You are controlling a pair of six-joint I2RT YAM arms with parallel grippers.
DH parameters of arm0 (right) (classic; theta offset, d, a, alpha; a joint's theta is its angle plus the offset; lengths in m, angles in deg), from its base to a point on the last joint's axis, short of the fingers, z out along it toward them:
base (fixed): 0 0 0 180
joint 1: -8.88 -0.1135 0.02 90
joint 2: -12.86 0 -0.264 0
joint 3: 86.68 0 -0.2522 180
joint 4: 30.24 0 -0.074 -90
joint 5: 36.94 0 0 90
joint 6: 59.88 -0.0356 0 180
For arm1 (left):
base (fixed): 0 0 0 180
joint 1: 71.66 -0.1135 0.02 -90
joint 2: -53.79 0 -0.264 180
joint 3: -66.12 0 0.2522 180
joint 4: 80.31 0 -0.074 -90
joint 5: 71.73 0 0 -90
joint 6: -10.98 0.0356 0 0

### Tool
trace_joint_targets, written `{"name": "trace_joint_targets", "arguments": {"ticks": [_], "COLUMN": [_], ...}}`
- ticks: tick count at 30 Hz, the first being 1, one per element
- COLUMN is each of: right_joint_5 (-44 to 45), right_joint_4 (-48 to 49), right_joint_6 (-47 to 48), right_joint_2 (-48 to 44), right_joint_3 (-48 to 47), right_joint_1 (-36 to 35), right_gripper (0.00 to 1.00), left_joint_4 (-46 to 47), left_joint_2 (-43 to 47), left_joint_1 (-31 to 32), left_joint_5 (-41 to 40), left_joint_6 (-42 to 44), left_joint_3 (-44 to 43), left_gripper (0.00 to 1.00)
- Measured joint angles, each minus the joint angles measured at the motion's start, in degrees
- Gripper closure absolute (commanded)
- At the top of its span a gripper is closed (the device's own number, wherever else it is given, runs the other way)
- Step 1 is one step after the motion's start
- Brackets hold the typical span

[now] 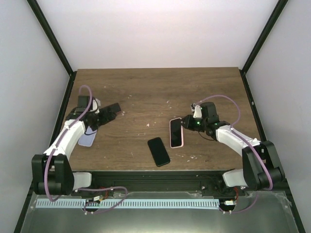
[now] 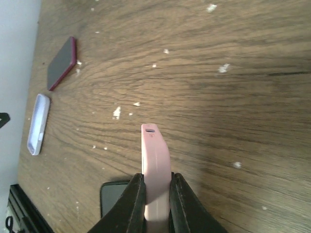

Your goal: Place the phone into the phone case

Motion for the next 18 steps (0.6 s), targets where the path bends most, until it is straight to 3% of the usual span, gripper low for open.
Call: {"name": "trace_joint_targets", "arguments": {"ticks": [4,10,13,18], "right_joint_5": [-0.24,-0.85,-1.09,-0.74], "right_joint_4": [0.31,1.88,3.08,4.48], "right_joint_6": [0.66,1.25,0.94,0.24], "right_joint_2": [1.70,4.22,4.79,5.35], "right_joint_3": [1.53,4.00,4.48,4.61], "right_joint_1": [2.10,4.59,5.07,5.14], "right_gripper": [0.89,0.82,0.71,0.42], "left_joint_4": [-0.50,-1.27,-2.05,-2.69], "left_joint_2": [-3.41,-11.76,-15.52,-19.08], "left_joint_1": [-5.25,-10.27,-12.98,-15.12], "left_joint_5": [-5.09,-5.64,-5.57,-5.27], "left_joint_6": [1.53,2.71,3.08,3.78], "left_joint_3": [-0.72,-1.44,-2.40,-3.56], "left_gripper": [0.00,0.06,0.07,0.14]}}
